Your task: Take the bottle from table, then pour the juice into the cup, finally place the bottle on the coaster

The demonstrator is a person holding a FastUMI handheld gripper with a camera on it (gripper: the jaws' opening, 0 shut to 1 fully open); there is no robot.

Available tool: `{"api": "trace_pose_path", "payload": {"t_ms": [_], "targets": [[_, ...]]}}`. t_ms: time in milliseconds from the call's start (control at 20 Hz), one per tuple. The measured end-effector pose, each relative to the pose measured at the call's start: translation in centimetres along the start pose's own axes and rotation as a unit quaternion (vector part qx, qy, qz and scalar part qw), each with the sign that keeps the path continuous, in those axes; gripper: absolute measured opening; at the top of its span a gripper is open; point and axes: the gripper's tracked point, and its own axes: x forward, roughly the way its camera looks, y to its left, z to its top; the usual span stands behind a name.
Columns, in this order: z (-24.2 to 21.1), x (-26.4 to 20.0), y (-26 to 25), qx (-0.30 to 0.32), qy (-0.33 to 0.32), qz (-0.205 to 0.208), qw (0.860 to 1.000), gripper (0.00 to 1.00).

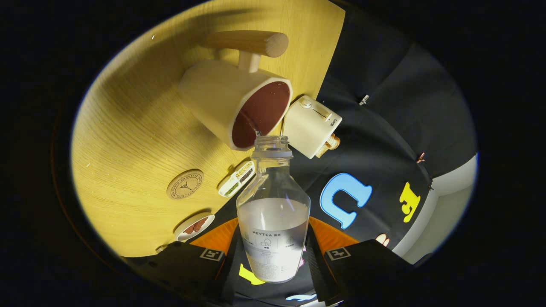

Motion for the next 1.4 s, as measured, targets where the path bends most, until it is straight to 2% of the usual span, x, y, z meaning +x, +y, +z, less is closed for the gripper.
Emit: {"api": "trace_pose_path", "payload": {"t_ms": [500, 850, 1200, 1400], "targets": [[1.1, -0.8, -3.5, -0.081, -0.022, -0.061, 0.995, 0.71], [0.4, -0.6, -4.6, -0.118, -0.021, -0.081, 0.990, 0.71], [0.6, -0.9, -4.3, -0.097, -0.030, -0.068, 0.992, 0.71], [0.1, -1.2, -2.7, -0.026, -0.020, -0.045, 0.998, 0.71]]}}
